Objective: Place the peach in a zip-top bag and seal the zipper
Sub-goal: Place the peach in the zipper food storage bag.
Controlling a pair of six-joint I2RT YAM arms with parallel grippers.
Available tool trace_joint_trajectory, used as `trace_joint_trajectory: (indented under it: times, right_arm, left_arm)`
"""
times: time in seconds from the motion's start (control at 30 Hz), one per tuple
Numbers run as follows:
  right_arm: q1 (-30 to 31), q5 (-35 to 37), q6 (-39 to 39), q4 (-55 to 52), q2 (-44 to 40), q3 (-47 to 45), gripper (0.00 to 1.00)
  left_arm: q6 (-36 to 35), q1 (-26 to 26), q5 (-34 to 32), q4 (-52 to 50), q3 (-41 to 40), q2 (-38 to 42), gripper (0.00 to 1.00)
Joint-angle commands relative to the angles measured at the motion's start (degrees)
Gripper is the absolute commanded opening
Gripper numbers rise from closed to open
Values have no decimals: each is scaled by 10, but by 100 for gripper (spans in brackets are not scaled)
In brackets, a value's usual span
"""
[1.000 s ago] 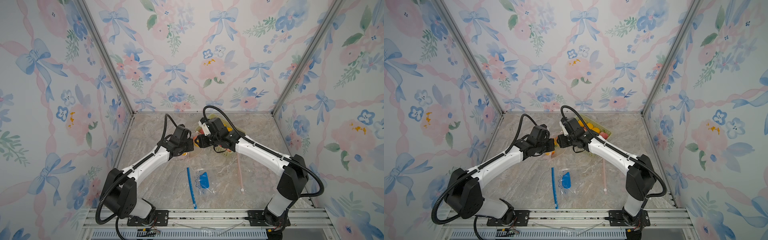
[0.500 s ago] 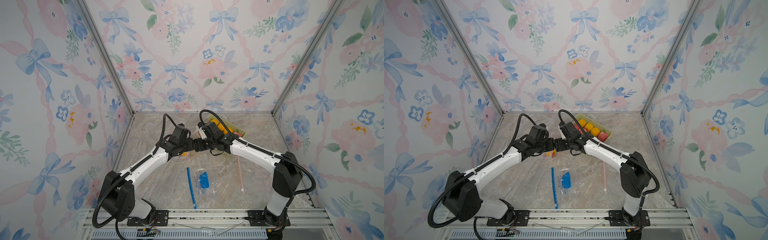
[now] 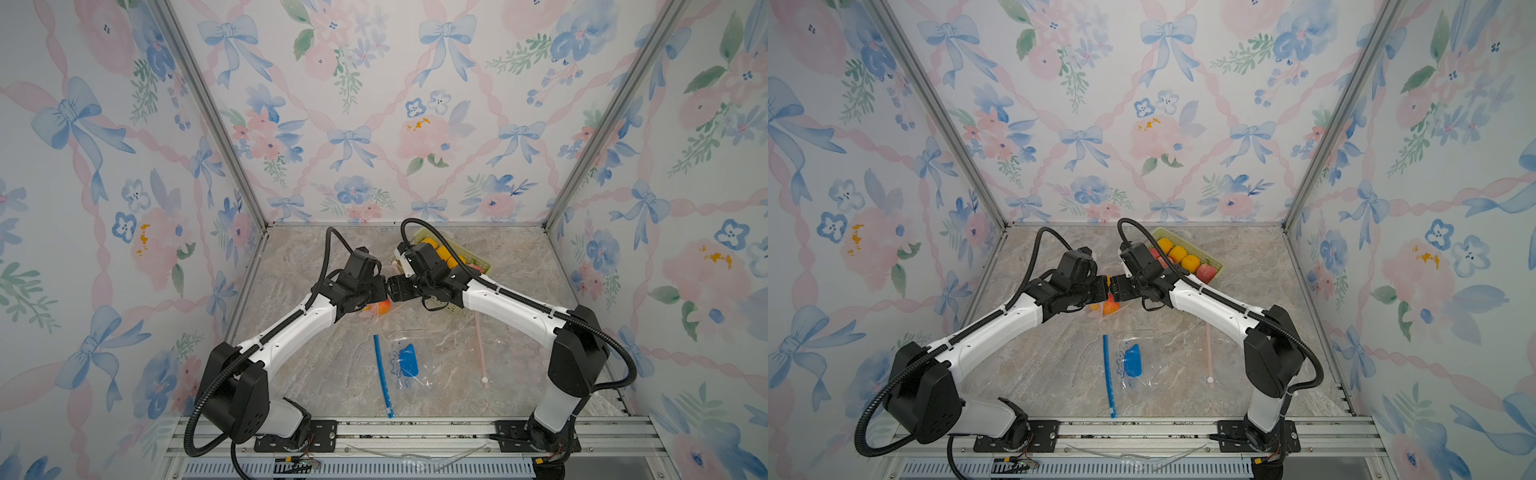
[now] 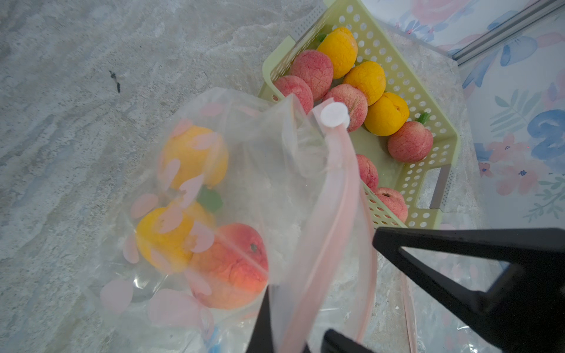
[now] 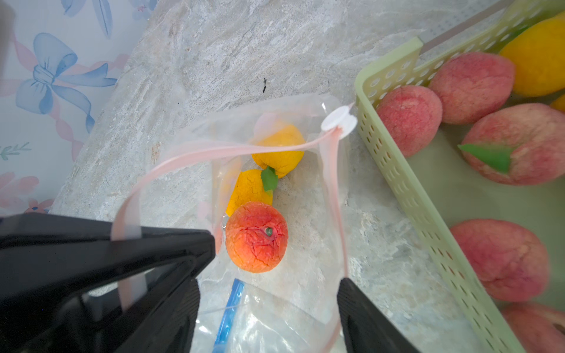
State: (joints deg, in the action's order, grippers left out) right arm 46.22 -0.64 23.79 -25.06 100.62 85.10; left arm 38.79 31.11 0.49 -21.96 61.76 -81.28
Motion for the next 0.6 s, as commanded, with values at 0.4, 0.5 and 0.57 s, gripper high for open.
trace_joint_trajectory:
  times: [0.4, 0.5, 0.57]
  right_arm:
    - [-110, 63, 41, -157, -85, -1, 69]
    - [-140, 48, 37, -175, -75, -2, 69]
    - [-160, 34, 29, -182, -62, -2, 69]
  left_arm:
    - [-14, -7, -2, 3, -7, 13, 0]
    - [-14, -7, -1, 3, -9, 14, 0]
    - [-14, -7, -1, 3, -10, 14, 0]
